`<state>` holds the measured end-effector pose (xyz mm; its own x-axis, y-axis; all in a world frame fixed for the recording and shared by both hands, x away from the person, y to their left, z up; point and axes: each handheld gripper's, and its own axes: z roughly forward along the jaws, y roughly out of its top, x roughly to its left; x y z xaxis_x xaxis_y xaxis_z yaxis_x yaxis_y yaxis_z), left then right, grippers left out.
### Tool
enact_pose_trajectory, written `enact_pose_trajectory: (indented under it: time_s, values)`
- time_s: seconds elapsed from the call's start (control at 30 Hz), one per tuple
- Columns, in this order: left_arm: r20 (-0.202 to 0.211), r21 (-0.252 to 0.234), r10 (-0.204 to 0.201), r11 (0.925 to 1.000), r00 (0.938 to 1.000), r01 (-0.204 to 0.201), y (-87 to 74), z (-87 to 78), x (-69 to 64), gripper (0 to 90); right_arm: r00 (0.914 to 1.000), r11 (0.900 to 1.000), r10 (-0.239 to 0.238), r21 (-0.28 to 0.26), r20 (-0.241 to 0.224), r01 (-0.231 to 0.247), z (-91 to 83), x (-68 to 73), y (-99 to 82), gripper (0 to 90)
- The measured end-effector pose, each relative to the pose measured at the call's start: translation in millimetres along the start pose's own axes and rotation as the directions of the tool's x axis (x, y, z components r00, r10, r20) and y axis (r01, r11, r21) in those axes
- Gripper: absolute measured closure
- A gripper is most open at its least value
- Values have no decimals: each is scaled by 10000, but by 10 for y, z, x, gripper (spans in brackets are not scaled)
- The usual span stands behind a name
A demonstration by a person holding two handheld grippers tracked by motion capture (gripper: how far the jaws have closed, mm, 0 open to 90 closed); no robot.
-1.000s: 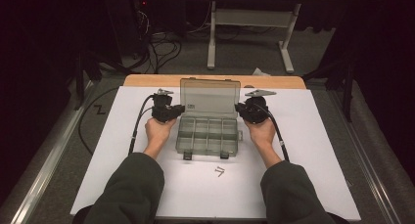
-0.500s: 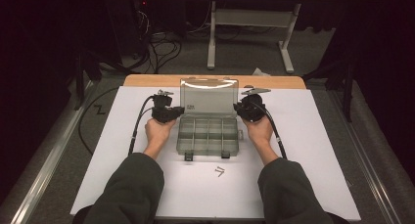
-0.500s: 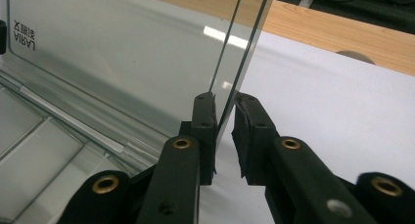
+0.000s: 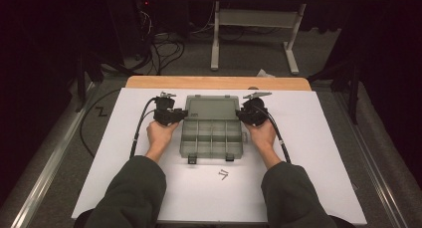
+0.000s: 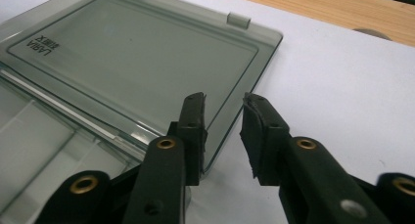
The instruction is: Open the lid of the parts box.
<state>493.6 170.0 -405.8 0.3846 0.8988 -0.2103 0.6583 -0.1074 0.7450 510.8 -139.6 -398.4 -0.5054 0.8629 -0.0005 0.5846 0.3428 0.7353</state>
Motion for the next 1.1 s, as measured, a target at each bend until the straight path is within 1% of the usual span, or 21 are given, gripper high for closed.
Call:
enact_pose_trajectory:
  time_s: [0.07, 0.2, 0.27, 0.33, 0.4, 0.5, 0.63, 0.7, 0.77, 0.83, 0.87, 0.9, 1.03, 1.1]
  values:
    - [0, -31, 85, 10000, 10000, -85, 2, -24, 1, 619, 10000, 10000, 56, 9, -79, -56, -28, -2, 3, 687]
    - [-11, -81, 303, 9995, 9995, -303, 7, -88, -14, 561, 9999, 9999, -34, 138, -150, 36, -102, -25, 0, 641]
    - [30, -47, 404, 9992, 9992, -404, 7, -115, -19, 537, 9997, 9999, 96, 76, -235, -94, -145, -46, -3, 620]
    - [43, 4, 512, 9987, 9987, -512, 4, -142, -24, 515, 9995, 9999, 132, -72, -293, -134, -188, -58, -4, 604]
    - [12, -50, 620, 9981, 9981, -620, 1, -174, -23, 502, 9993, 9998, 89, -172, -361, -96, -233, -63, -6, 591]
    - [37, -164, 636, 9978, 9980, -636, 2, -228, -15, 481, 9990, 9996, 31, -275, -447, -44, -294, -65, -18, 578]
    - [96, -266, 767, 9967, 9970, -764, 7, -306, -13, 453, 9975, 9989, -50, -477, -707, 16, -377, -72, -31, 553]
    - [90, -253, 894, 9957, 9960, -891, 4, -351, -18, 444, 9968, 9980, -188, -611, -778, 141, -419, -67, -40, 535]
    - [135, -348, 999, 9944, 9949, -994, -15, -406, -23, 434, 9958, 9976, -185, -687, -896, 124, -463, -61, -52, 501]
    - [137, -290, 1202, 9924, 9927, -1197, -30, -463, -20, 426, 9954, 9961, -302, -859, -913, 224, -508, -63, -69, 490]
    - [110, -282, 1265, 9916, 9919, -1261, -35, -493, -20, 421, 9954, 9957, -255, -914, -925, 170, -533, -59, -78, 484]
    - [98, -372, 1296, 9909, 9915, -1292, -42, -526, -19, 418, 9952, 9948, -299, -999, -936, 205, -557, -65, -88, 480]
    - [83, -588, 1371, 9889, 9905, -1364, -58, -643, -11, 411, 9946, 9922, -202, -1242, -1020, 74, -647, -87, -130, 460]
    - [26, -632, 1459, 9873, 9893, -1454, -65, -684, -8, 407, 9943, 9922, -183, -1244, -1054, 51, -690, -95, -142, 454]
